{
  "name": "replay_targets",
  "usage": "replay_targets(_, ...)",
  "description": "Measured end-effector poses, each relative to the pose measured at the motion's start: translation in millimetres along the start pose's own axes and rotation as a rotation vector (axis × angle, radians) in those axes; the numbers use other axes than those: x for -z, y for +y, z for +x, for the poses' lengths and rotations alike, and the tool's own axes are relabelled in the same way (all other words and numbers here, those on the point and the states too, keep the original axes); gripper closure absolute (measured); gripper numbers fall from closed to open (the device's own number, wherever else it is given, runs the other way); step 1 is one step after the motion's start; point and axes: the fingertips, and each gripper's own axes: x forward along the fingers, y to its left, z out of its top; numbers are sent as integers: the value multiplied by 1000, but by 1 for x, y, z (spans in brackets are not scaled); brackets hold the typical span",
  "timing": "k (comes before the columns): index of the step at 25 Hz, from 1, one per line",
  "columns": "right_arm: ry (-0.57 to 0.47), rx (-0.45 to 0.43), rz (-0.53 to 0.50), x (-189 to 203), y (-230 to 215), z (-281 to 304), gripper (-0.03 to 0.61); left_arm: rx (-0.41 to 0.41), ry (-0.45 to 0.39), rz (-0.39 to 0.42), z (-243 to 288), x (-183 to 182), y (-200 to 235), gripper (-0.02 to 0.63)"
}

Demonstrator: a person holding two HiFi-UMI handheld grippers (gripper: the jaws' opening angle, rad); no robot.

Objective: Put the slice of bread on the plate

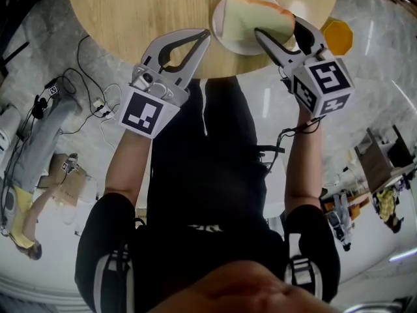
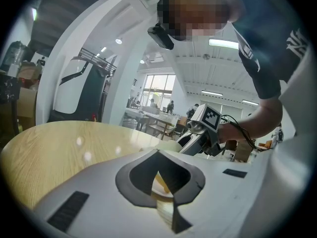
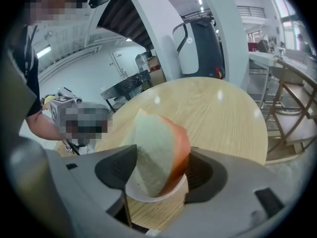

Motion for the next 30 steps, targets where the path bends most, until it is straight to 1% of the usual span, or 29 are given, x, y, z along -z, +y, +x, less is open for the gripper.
replay_targets(2, 1, 11, -7, 0, -2, 0, 281, 0, 1, -4, 2, 1, 0, 601)
replay_targets(5, 8, 33, -30, 1, -5, 1, 250, -1, 3, -10, 3, 2, 0, 601)
replay_targets(16, 11, 74, -67, -2, -9, 9, 245, 1, 13, -10, -1, 6, 1, 601)
replay_targets(18, 19, 92, -85, -2, -12, 10, 220, 2, 13, -11, 0, 6, 1, 601)
replay_targets(25, 38, 115, -142, 2, -22, 4, 219, 6, 16, -9, 10, 5, -7, 601)
replay_targets(28, 25, 117, -136, 2, -17, 4, 219, 10, 18, -4, 3, 7, -9, 601)
replay_targets(30, 3, 128, -132, 1, -21, -1, 221, 12, 15, 3, 6, 8, -10, 601)
